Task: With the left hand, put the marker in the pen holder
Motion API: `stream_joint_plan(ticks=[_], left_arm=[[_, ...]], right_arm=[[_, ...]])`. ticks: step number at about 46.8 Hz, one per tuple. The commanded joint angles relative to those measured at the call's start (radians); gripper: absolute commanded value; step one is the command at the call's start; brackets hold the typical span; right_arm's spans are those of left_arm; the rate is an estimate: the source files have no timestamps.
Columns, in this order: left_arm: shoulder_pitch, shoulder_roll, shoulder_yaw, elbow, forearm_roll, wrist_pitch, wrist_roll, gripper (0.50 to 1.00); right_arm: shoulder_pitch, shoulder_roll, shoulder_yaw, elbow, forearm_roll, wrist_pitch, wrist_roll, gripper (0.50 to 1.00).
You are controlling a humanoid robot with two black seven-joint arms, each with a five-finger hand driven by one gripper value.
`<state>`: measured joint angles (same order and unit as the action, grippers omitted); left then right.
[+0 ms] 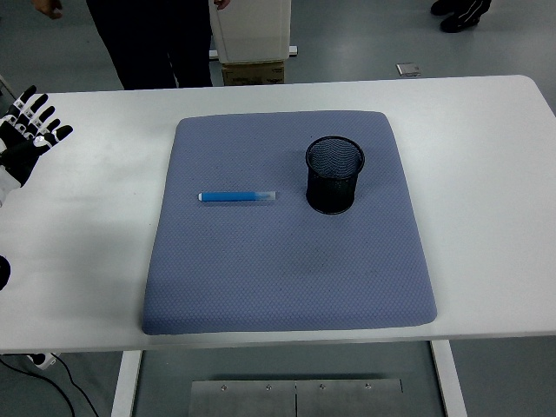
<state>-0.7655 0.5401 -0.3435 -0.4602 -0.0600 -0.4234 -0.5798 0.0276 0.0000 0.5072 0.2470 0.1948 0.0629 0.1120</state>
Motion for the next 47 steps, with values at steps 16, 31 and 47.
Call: stream_joint_plan(ticks=[16,31,47], left_arm=[[0.000,-0.002,0.000,0.000,0.000,0.000,0.002,1.000],[-0.003,0.009,-0.002,0.000,0.003,-0.051,0.002,1.000],[-0.003,0.009,-0.031,0.000,-0.027,-0.091,-0.011,1.000]], right_arm=[[0.000,0.000,-0.001,0.000,0.000,0.000,0.000,1.000],[0.000,0.000,-0.001,0.000,0.000,-0.002,0.000,1.000],[0.000,0.000,0.001,0.000,0.000,0.000,0.000,1.000]])
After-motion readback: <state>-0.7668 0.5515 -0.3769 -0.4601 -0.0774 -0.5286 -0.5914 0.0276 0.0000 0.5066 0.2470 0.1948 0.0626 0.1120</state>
